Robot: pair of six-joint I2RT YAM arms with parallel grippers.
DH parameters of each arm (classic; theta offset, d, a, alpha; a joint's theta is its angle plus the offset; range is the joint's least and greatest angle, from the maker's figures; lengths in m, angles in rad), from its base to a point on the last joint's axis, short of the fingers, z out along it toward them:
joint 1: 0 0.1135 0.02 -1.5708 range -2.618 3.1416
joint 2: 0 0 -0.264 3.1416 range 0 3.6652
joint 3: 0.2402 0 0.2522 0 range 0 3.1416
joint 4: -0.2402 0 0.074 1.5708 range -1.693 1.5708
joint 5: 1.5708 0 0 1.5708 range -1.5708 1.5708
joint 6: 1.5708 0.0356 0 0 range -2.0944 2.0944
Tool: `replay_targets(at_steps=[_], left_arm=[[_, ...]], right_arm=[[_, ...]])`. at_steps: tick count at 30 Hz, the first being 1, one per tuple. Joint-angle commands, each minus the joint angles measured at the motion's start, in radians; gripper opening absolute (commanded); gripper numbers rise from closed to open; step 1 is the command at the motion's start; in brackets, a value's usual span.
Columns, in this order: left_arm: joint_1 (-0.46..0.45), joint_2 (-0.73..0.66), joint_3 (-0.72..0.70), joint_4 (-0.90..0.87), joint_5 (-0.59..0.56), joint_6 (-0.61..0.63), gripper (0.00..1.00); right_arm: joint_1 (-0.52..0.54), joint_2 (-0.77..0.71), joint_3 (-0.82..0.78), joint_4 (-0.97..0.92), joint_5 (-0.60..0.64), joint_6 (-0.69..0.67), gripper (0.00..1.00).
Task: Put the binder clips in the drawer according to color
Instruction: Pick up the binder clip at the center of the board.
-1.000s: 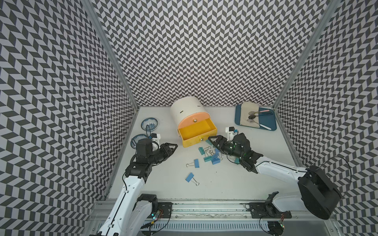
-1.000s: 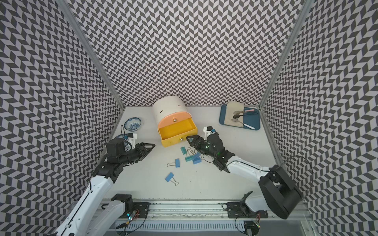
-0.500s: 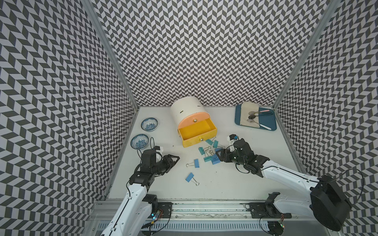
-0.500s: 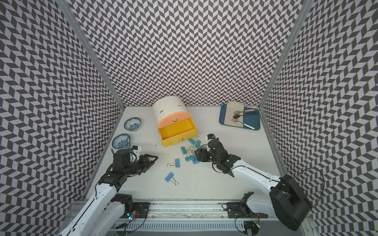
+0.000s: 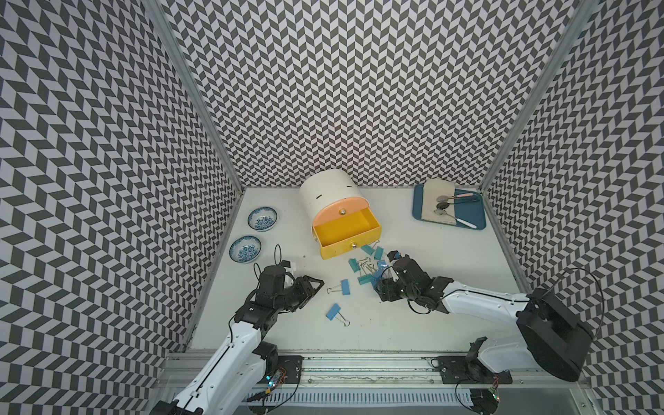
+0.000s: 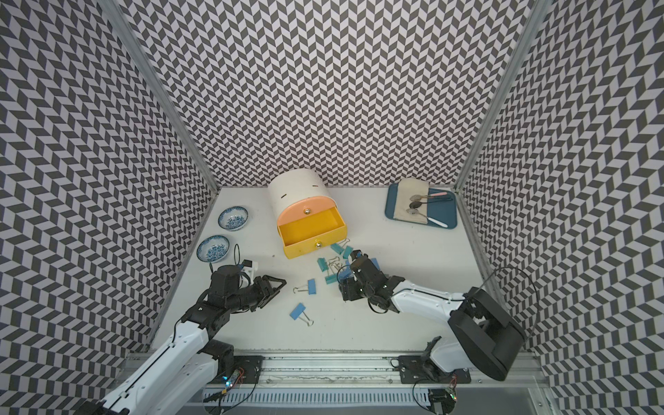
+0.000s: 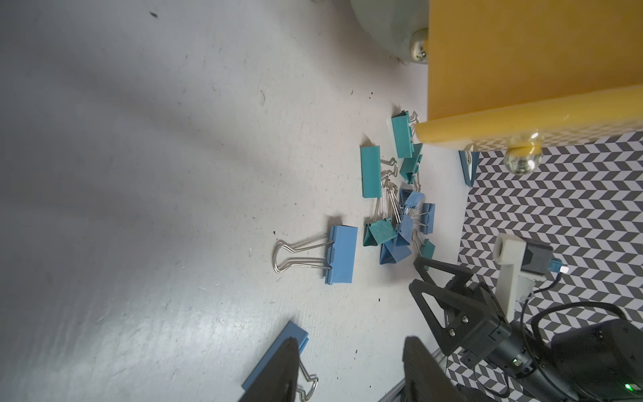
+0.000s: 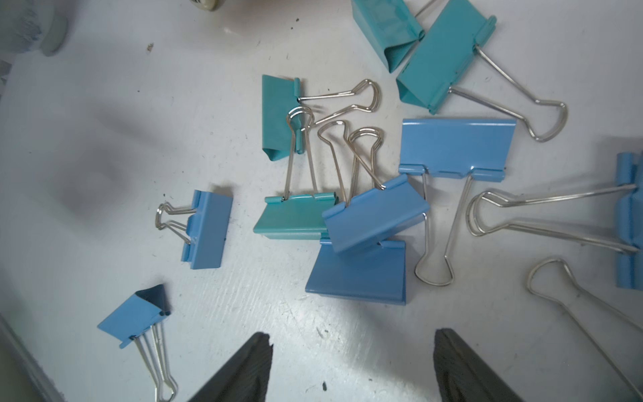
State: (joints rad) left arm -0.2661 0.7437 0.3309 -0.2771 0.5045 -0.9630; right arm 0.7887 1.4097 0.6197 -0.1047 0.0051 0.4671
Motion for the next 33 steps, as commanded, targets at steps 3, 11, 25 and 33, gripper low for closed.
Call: replay_targets(at_steps=[3,11,25,33], left_arm=[[-0.005,0.018,0.016,0.035,-0.012,0.006,0.53],[-0.005,0.038,0.034,0.039,-0.004,0.016,0.53],[-0.004,0.051,0.053,0.033,0.002,0.033,0.53],[-0.004,0.051,0.053,0.038,0.0,0.027,0.53]], right_arm=[[0.011,0.033,0.035,0.051,0.046,-0.047,0.78],[0.023,0.096,0.073,0.061,0.069,-0.1,0.79],[0.024,0.179,0.12,0.059,0.093,-0.131,0.74],[0.03,0.197,0.12,0.058,0.093,-0.143,0.68]])
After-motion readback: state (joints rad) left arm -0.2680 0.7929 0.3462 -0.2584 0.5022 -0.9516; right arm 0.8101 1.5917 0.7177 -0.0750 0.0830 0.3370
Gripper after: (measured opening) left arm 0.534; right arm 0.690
